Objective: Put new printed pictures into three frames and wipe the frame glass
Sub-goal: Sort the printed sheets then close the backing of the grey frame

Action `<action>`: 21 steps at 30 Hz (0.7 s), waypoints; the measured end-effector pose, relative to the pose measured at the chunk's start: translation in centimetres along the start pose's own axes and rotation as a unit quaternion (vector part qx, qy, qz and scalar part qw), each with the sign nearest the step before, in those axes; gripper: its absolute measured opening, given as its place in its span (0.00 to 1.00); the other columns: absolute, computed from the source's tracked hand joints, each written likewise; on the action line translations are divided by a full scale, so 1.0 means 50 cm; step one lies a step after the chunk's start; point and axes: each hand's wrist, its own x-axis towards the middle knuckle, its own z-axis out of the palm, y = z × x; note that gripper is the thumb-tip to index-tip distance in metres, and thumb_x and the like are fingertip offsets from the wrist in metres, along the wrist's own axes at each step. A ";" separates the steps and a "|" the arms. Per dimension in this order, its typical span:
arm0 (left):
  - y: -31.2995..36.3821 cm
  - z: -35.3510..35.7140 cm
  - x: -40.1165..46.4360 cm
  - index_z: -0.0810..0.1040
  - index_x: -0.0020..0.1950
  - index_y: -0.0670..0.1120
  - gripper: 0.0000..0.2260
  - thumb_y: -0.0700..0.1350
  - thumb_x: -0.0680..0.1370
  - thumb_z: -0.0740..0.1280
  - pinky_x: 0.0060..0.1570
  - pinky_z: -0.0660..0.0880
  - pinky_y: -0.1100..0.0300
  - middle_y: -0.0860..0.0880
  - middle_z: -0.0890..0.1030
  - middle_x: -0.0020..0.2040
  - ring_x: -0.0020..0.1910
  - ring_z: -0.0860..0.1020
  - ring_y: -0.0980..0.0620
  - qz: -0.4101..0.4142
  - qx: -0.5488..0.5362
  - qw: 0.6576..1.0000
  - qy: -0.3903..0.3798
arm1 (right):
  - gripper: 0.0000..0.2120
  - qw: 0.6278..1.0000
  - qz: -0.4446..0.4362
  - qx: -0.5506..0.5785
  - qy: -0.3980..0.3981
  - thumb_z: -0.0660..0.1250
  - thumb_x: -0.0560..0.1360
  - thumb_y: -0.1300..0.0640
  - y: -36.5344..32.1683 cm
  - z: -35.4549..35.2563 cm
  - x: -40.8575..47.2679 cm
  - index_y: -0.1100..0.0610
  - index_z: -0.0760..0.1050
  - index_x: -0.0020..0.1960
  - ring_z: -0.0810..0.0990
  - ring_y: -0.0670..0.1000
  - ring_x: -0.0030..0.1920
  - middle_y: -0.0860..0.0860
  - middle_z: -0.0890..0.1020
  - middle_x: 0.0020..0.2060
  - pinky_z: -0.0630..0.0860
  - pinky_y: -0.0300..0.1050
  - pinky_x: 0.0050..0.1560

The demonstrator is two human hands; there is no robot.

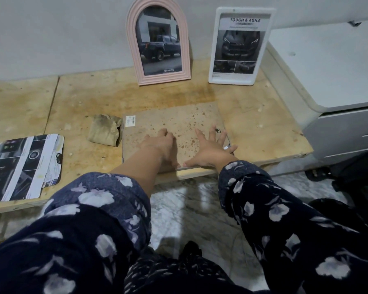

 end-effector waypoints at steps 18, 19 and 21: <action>0.077 -0.087 0.059 0.57 0.73 0.50 0.44 0.60 0.65 0.76 0.64 0.64 0.42 0.46 0.62 0.70 0.69 0.60 0.39 0.008 0.055 0.998 0.013 | 0.25 0.960 -0.092 -0.138 0.227 0.55 0.74 0.61 0.087 -0.005 0.008 0.58 0.62 0.71 0.62 0.55 0.70 0.55 0.65 0.71 0.44 0.56 0.74; 0.079 -0.096 0.069 0.58 0.74 0.49 0.46 0.62 0.63 0.76 0.66 0.63 0.42 0.45 0.61 0.70 0.69 0.59 0.39 0.015 0.078 0.997 0.019 | 0.24 0.957 -0.092 -0.145 0.232 0.55 0.73 0.62 0.083 -0.016 0.017 0.58 0.63 0.69 0.63 0.55 0.69 0.55 0.68 0.69 0.43 0.56 0.75; 0.078 -0.101 0.083 0.56 0.76 0.46 0.50 0.62 0.62 0.78 0.70 0.59 0.40 0.46 0.57 0.73 0.73 0.55 0.40 0.031 0.088 0.995 0.026 | 0.23 0.962 -0.084 -0.136 0.219 0.57 0.72 0.63 0.076 -0.040 0.029 0.58 0.65 0.67 0.65 0.55 0.67 0.54 0.70 0.65 0.45 0.55 0.75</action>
